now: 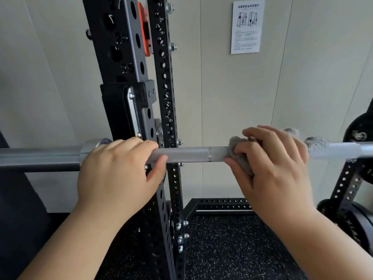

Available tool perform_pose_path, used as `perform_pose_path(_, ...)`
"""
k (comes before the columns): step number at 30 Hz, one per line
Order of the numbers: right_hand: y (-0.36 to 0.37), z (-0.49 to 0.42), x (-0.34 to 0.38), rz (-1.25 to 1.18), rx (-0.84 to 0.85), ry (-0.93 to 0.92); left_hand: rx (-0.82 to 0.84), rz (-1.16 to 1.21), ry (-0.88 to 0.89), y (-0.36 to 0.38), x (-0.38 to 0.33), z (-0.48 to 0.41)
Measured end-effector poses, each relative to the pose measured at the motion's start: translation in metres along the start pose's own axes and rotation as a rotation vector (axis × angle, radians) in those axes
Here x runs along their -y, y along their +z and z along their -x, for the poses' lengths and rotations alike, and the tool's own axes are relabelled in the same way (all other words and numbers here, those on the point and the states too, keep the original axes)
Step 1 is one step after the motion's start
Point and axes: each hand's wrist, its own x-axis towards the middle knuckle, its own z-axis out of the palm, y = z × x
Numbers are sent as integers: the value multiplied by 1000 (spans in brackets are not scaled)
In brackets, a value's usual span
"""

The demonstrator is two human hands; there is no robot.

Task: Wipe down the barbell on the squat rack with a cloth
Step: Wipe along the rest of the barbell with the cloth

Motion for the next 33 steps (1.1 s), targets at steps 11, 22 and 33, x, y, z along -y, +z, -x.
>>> perform_pose_path(11, -11, 20, -22, -10, -72, 18, -5, 225, 113, -3, -52, -12)
perform_pose_path(22, -10, 24, -5, -63, 64, 37, -7, 180, 299, 27, -94, -42)
perform_pose_path(33, -23, 17, -1, -34, 23, 209, -52, 296, 188, 34, -100, -29)
